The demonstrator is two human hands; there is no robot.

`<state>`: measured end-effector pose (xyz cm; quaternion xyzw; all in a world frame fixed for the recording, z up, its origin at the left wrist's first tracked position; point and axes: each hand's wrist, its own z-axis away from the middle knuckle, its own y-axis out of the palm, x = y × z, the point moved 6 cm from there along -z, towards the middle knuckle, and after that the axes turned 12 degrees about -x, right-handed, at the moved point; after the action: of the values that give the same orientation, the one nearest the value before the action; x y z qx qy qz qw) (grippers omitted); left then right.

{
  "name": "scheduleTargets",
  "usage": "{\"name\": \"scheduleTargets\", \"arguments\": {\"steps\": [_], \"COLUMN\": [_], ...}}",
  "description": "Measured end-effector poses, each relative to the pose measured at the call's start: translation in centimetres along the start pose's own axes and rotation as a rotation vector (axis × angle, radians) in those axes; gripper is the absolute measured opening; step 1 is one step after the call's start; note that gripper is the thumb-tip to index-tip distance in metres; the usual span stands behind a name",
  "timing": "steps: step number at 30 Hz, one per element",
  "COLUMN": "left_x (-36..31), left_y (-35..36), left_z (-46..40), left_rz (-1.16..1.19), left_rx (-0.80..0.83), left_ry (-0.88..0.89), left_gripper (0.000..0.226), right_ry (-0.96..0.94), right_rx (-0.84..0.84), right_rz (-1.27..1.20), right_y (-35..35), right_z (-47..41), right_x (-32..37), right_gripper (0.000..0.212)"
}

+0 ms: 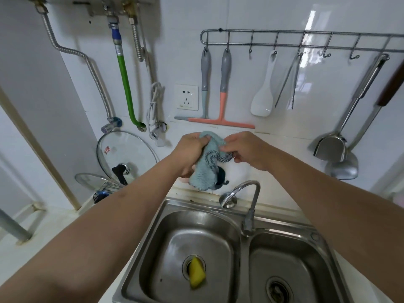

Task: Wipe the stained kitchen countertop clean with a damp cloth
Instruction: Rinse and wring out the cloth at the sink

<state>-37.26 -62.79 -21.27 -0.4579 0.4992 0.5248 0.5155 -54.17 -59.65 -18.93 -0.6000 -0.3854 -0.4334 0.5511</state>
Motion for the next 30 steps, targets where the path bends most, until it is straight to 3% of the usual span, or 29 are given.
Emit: {"name": "scheduleTargets", "arguments": {"steps": [3, 5, 7, 8, 10, 12, 13, 15, 17, 19, 21, 23, 25, 30], "left_x": [-0.8, -1.8, -2.9, -3.0, -2.5, -2.0, -2.0, -2.4, -2.5, -2.9, -3.6, -4.7, -5.6, -6.9], "left_y": [-0.8, -1.8, -2.1, -1.5, 1.0, 3.1, 3.3, 2.5, 1.5, 0.7, 0.1, -0.1, -0.5, -3.2], "left_z": [-0.5, -0.6, -0.1, 0.0, 1.1, 2.4, 2.1, 1.0, -0.2, -1.4, -2.3, -2.8, -3.0, -3.3], "left_rz": [-0.224, -0.438, -0.371, -0.236, -0.028, -0.006, -0.058, -0.147, -0.08, 0.051, 0.099, 0.073, 0.077, 0.064], "left_rx": [-0.067, -0.228, -0.292, -0.185, 0.202, 0.432, 0.385, 0.113, -0.06, -0.151, -0.215, -0.242, -0.28, -0.419], "left_ry": [0.097, 0.224, 0.31, 0.279, 0.113, 0.062, 0.101, 0.163, 0.118, 0.021, -0.018, -0.019, -0.022, 0.043], "left_gripper": [0.025, 0.025, 0.037, 0.042, 0.048, 0.03, 0.026, 0.028, 0.023, 0.019, 0.012, 0.01, 0.014, 0.017], "right_ry": [-0.026, -0.006, 0.028, 0.04, 0.028, -0.013, -0.024, -0.069, -0.187, -0.2, -0.06, 0.001, -0.016, -0.082], "right_rx": [-0.061, -0.073, -0.101, -0.113, -0.118, -0.124, -0.13, -0.167, -0.295, -0.306, -0.137, -0.063, -0.098, -0.315], "right_rz": [-0.229, -0.327, -0.348, -0.362, -0.377, -0.334, -0.304, -0.234, -0.02, 0.094, 0.145, 0.184, 0.137, 0.149], "right_y": [-0.3, -0.1, 0.3, 0.5, 0.9, 1.1, 1.1, 0.5, -0.7, -1.0, 0.5, 1.3, 0.9, -3.5], "right_z": [-0.2, -0.2, -0.3, -0.3, -0.4, -0.5, -0.5, -0.7, -0.5, 0.2, 0.8, 1.1, 0.9, 0.1], "right_x": [1.3, 2.1, 2.7, 3.1, 3.9, 4.6, 4.8, 4.8, 4.8, 3.6, 1.2, -0.5, -0.4, 3.2], "right_gripper": [0.013, 0.015, 0.016, 0.017, 0.019, 0.021, 0.021, 0.023, 0.029, 0.041, 0.052, 0.039, 0.021, 0.02]}}
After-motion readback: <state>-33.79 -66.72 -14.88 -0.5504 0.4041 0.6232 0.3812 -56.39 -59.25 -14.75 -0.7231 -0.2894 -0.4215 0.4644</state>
